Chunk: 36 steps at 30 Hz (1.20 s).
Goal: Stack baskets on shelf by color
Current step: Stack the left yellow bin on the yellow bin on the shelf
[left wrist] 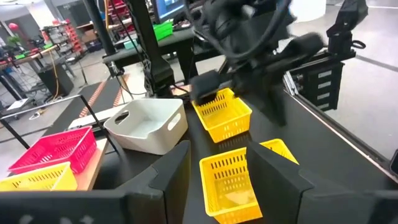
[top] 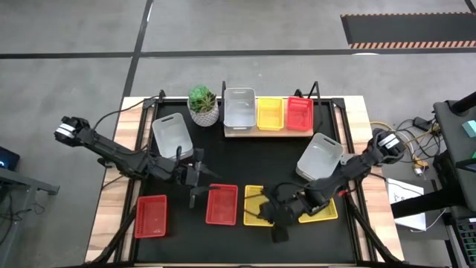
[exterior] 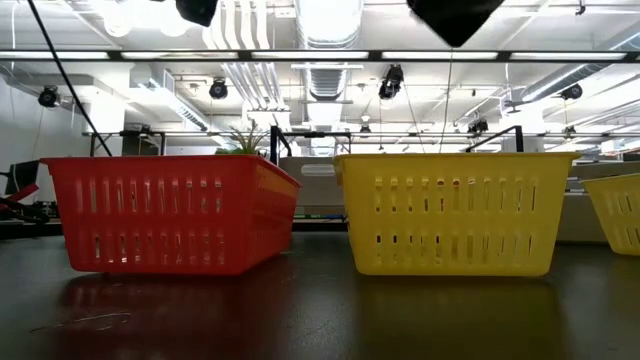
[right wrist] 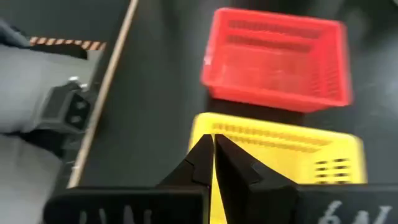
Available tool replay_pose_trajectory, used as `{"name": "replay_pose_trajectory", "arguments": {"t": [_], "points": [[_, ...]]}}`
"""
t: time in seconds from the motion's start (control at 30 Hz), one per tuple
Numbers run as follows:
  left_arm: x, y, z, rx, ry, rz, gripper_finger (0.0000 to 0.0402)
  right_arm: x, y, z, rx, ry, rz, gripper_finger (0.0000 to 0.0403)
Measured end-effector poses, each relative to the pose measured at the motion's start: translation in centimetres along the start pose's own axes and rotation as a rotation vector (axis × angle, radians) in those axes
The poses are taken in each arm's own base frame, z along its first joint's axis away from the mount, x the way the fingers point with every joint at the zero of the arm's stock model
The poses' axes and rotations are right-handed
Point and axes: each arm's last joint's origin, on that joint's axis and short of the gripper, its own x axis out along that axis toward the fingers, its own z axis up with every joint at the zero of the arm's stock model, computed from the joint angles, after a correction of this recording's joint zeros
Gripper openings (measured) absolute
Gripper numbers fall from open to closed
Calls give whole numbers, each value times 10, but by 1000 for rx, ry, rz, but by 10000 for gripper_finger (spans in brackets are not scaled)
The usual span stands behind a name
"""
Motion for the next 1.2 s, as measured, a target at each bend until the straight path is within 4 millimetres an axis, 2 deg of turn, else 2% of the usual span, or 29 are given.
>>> {"name": "replay_pose_trajectory", "arguments": {"t": [0.23,0.37,0.5,0.83,1.0,1.2], "points": [[-3,2,2,-4,-15,4,141,12,37,-11,-36,18,-9,9],[-7,3,6,-9,-35,7,141,11,45,-1,54,16,17,19],[-9,4,7,-11,-42,8,141,13,54,3,74,14,23,53],[-9,4,7,46,-41,9,141,43,53,-11,47,65,-75,144],[-9,6,16,54,-97,23,141,39,52,-10,81,76,-90,163],[-10,6,15,52,-103,24,141,34,53,-3,99,68,-87,162]]}}
